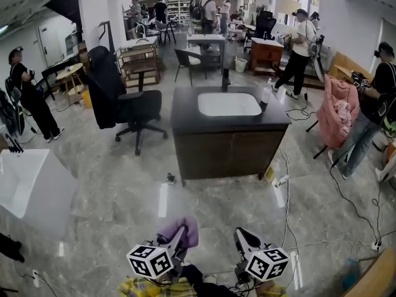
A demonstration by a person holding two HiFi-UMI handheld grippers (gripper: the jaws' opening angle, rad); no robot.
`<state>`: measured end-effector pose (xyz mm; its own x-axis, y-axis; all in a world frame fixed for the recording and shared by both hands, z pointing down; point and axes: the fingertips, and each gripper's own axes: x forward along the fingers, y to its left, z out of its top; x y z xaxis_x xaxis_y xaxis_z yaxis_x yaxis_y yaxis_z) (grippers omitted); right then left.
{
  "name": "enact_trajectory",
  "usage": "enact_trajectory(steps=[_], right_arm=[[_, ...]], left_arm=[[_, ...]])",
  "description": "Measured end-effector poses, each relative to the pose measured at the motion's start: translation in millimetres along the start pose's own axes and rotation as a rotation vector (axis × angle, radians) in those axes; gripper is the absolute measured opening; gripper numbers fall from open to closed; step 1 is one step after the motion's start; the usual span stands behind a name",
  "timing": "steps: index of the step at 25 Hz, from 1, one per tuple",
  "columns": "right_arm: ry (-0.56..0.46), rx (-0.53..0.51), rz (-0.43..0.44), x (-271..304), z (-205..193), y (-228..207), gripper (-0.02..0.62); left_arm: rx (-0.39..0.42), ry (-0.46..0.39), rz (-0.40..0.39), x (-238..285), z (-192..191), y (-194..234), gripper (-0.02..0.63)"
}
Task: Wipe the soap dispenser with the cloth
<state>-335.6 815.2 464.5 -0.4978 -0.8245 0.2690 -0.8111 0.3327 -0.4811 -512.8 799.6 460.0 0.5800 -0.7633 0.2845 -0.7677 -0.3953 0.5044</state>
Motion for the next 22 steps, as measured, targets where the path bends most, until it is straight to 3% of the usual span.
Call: enact_trajectory(steps=[8,22], right_arm=[[0.006,0.007,-0.006,5,8,-21,0.005],[0.0,0.006,-0.071,49,42,-52,0.005]], left_arm=[[0.008,0.01,0.01,22,3,-3,0.058],[-0.002,0.041,-0.062,92,34,12,0.058]])
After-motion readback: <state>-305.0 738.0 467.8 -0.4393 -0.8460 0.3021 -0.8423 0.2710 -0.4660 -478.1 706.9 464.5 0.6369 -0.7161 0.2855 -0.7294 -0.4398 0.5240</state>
